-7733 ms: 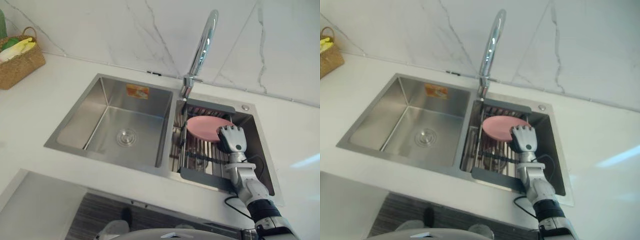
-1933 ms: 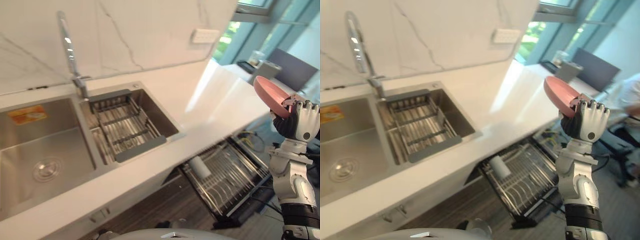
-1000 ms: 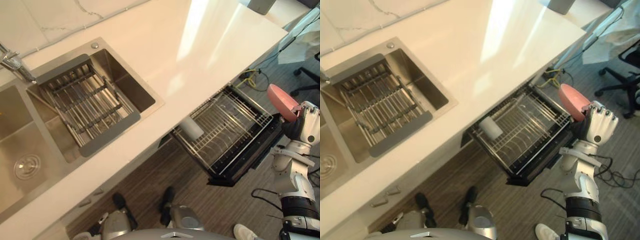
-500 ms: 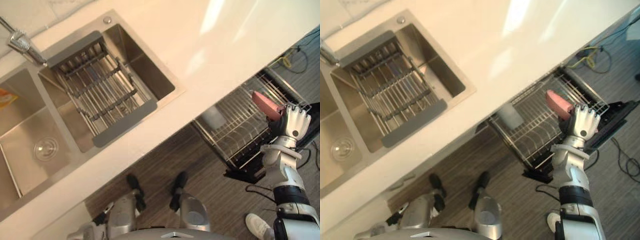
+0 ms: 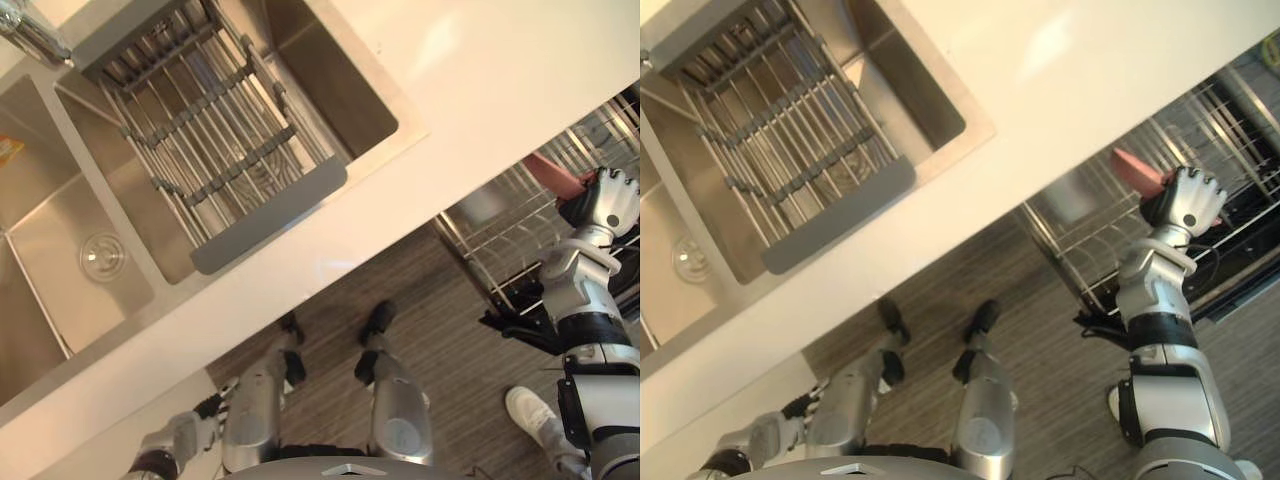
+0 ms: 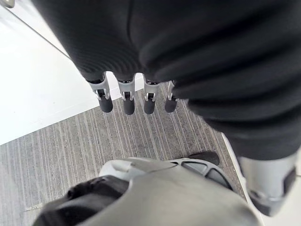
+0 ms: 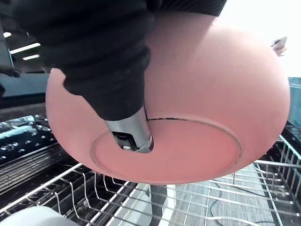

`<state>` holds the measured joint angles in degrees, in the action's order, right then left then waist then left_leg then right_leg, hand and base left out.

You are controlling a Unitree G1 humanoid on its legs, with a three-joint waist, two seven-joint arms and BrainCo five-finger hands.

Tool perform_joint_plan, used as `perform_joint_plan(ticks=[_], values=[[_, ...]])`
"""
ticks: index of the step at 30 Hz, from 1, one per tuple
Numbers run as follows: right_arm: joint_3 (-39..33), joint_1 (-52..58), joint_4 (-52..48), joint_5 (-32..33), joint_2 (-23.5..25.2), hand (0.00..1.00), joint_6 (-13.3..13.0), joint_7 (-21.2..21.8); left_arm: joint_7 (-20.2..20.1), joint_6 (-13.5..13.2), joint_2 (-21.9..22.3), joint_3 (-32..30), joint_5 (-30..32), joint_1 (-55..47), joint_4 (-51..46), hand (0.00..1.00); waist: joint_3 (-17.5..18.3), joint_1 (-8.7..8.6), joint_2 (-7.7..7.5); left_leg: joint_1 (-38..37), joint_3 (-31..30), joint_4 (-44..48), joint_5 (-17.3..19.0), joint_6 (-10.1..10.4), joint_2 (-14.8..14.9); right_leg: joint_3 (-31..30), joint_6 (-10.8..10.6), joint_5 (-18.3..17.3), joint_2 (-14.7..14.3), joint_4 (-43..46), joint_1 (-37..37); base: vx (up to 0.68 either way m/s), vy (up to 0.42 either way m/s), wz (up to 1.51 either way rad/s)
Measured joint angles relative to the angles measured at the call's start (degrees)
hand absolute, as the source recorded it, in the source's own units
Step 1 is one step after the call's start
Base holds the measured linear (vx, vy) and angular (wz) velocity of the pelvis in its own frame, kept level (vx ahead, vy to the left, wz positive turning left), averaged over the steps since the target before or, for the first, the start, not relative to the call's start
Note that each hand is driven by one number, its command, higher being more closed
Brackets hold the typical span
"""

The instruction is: Walk over to the sink, pick up the cup, carry it to the dishwasher, place the cup inside the dishwasher, then close the dishwasher door

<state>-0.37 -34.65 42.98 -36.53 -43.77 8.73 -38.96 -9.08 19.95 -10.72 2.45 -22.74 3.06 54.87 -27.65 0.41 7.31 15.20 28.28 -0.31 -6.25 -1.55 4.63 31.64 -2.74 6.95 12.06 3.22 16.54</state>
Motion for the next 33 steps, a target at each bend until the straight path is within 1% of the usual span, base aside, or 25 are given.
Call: perform_joint_plan(ticks=[2,3,4,6,9,10,12,16,17,18,22,25,27,29,30,32,33], values=[[0.29,-1.38,1.42,1.15,-0.09,1.0,1.04,0.77,-0.03,-0.01,-0.02,0.13,-1.2,0.5,-0.03,0.0,-0.25,0.23,0.24,0.9,0.0,-0.01,-0.11,-0.13,-0.19,-0.34,0.03,0.37,0.13,0.0,1.09,0.01,0.025,-0.1],[0.42,-2.09,2.59,1.8,-0.1,1.0,1.79,1.35,-0.08,-0.01,-0.02,0.37,-2.74,0.87,-0.03,0.0,-0.28,0.85,0.28,1.53,0.02,0.0,-0.13,-0.15,-0.35,-1.08,0.08,0.68,0.21,-0.01,2.16,0.02,0.015,-0.16],[0.64,-2.35,3.05,2.54,-0.14,1.0,2.11,1.43,-0.08,-0.03,-0.02,0.53,-3.25,0.99,-0.03,0.0,-0.27,0.96,0.28,1.73,-0.02,0.0,-0.15,-0.18,-0.42,-1.27,0.08,0.75,0.29,0.02,2.49,0.03,0.003,-0.16],[0.93,-2.67,3.73,3.69,-0.15,1.0,4.07,2.13,0.05,-0.07,-0.05,1.08,-4.55,1.61,0.03,0.0,-0.33,1.02,0.41,2.5,-0.15,0.0,-0.26,-0.34,-0.68,-1.69,0.13,0.98,0.5,0.19,3.56,0.03,0.002,-0.07],[0.95,-2.7,5.57,6.76,-0.23,1.0,5.52,2.47,0.28,-0.11,-0.07,1.48,-5.52,3.02,0.32,0.0,-0.47,1.02,0.58,3.12,-0.18,0.0,-0.3,-0.4,-0.96,-2.1,0.13,1.28,0.65,0.18,4.32,0.02,0.004,-0.04],[0.95,-2.66,5.84,8.73,-0.23,0.0,6.17,2.39,0.42,-0.28,-0.09,1.57,-6.72,3.25,0.32,0.0,-0.47,0.93,0.58,3.58,-0.18,0.0,-0.31,-0.42,-1.03,-2.35,0.2,1.45,0.7,0.17,4.9,0.02,-0.002,-0.06],[0.95,-2.59,6.1,11.92,-0.21,0.0,6.75,2.0,1.14,-0.36,-0.09,1.62,-7.55,4.03,1.0,0.0,-0.49,0.88,0.61,4.44,-0.16,-0.01,-0.43,-0.6,-1.07,-2.61,0.33,1.81,0.69,0.13,5.84,0.02,-0.008,-0.05],[0.9,-2.64,7.58,18.28,-0.01,0.0,6.66,0.05,1.35,-0.37,-0.15,1.6,-8.61,4.75,2.12,0.0,-0.55,0.91,0.63,4.49,-0.04,0.0,-0.47,-0.64,-1.05,-2.96,0.42,2.06,0.56,-0.04,5.93,0.01,-0.002,-0.01],[0.89,-2.81,7.64,19.95,0.15,0.0,6.61,-1.01,1.35,-0.37,-0.15,1.57,-8.61,4.75,2.16,0.0,-0.55,0.92,0.63,4.49,0.12,0.0,-0.47,-0.64,-1.06,-3.29,0.41,2.23,0.52,-0.15,6.0,0.04,-0.008,-0.08],[0.86,-3.5,7.92,22.22,0.59,0.0,6.41,-2.25,1.37,-0.37,-0.16,1.53,-8.61,4.76,2.22,0.0,-0.58,0.91,0.59,4.45,0.41,0.0,-0.47,-0.64,-1.07,-4.28,0.37,2.38,0.43,-0.23,6.18,0.04,-0.007,-0.1],[0.8,-6.66,9.72,25.6,2.78,0.0,5.13,-3.93,1.48,-0.37,-0.15,1.47,-8.61,5.37,2.82,0.0,-0.65,1.11,0.48,4.05,1.67,-0.01,-0.46,-0.64,-1.07,-5.76,0.64,3.42,0.02,-1.38,6.26,0.04,-0.011,-0.18],[0.66,-7.1,9.67,28.59,4.35,0.0,3.19,-4.2,1.82,-0.37,-0.12,1.41,-8.61,5.95,3.26,0.0,-0.65,1.02,0.48,3.78,1.8,-0.01,-0.48,-0.62,-1.03,-6.17,0.74,3.77,-0.23,-1.79,6.1,0.03,-0.016,-0.07],[-0.43,-6.95,9.51,32.14,5.36,0.0,0.47,-4.1,2.17,-0.37,0.1,1.41,-8.59,5.96,3.28,0.0,-0.65,0.88,0.47,2.98,1.98,-0.15,-0.53,-0.59,-0.96,-6.34,0.75,3.79,-0.26,-1.77,5.53,0.05,-0.014,-0.04],[-0.98,-6.28,7.81,34.39,5.58,0.0,-1.24,-3.49,2.12,-0.36,0.33,1.41,-8.57,5.94,3.38,0.0,-0.66,1.05,0.47,1.67,2.53,-0.8,-0.66,-0.52,-1.08,-6.87,0.73,3.77,-0.26,-1.66,4.9,0.04,-0.004,-0.13],[-2.32,-5.73,5.0,36.99,6.14,0.0,-3.1,-2.41,1.99,-0.36,0.48,1.35,-8.52,5.94,3.66,0.0,-0.67,0.94,0.45,0.73,3.08,-0.96,-0.62,-0.48,-1.16,-7.39,0.7,3.75,-0.22,-1.59,4.34,0.06,-0.001,-0.18],[-4.33,-4.68,0.85,40.43,7.01,0.0,-4.91,-0.13,1.61,-0.35,0.69,1.04,-8.41,5.92,3.76,0.0,-0.67,0.67,0.45,-0.75,3.39,-1.12,-0.54,-0.37,-1.25,-7.98,0.53,3.36,-0.02,-0.89,3.61,0.06,-0.004,-0.14],[-5.66,-3.42,-1.89,43.05,7.51,0.0,-5.58,1.85,1.13,-0.35,0.72,0.99,-8.35,5.91,3.71,0.0,-0.67,0.36,0.45,-1.8,3.41,-1.43,-0.56,-0.35,-1.32,-8.13,0.46,2.64,0.24,0.12,3.2,0.06,-0.002,-0.05]])
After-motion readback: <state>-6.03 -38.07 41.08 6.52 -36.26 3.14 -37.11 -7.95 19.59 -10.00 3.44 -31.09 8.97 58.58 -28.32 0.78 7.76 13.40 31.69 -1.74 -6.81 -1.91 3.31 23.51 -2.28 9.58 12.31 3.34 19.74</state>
